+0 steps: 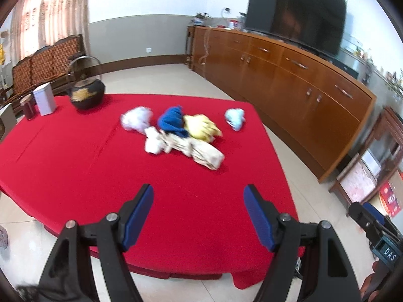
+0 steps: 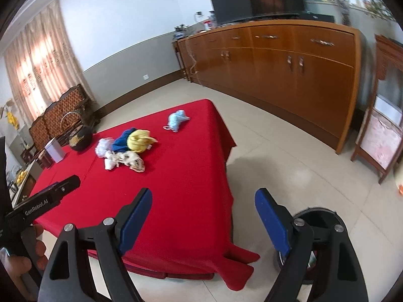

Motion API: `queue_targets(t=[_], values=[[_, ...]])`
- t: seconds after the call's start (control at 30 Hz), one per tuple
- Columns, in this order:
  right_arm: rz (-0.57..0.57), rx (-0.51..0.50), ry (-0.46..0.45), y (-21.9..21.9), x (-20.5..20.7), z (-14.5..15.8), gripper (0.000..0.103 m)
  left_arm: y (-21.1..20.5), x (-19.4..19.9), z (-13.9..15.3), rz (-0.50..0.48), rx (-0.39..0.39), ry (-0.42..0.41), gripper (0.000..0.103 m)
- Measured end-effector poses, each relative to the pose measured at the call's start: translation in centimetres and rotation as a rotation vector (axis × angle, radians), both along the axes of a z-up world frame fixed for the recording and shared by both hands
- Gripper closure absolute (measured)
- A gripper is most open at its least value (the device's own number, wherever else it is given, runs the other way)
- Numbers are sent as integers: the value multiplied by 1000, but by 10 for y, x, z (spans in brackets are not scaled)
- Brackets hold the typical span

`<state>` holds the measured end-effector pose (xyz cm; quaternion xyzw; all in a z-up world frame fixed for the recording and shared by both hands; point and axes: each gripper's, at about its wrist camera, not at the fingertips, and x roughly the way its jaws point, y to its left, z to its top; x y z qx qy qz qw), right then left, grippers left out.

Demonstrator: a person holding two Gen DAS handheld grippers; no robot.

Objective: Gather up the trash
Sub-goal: 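Move both tools back toward the plastic bag and blue face mask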

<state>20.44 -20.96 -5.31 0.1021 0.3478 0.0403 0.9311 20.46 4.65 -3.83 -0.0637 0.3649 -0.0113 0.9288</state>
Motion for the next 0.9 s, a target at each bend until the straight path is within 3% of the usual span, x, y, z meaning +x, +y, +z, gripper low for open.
queue_targets(t=[0.43, 0.9], values=[[94, -54, -31, 66, 77, 12, 17, 59, 48, -1, 103, 15, -11, 28], [117, -82, 6, 100, 189, -19, 17, 84, 129, -35, 134, 15, 44, 28]])
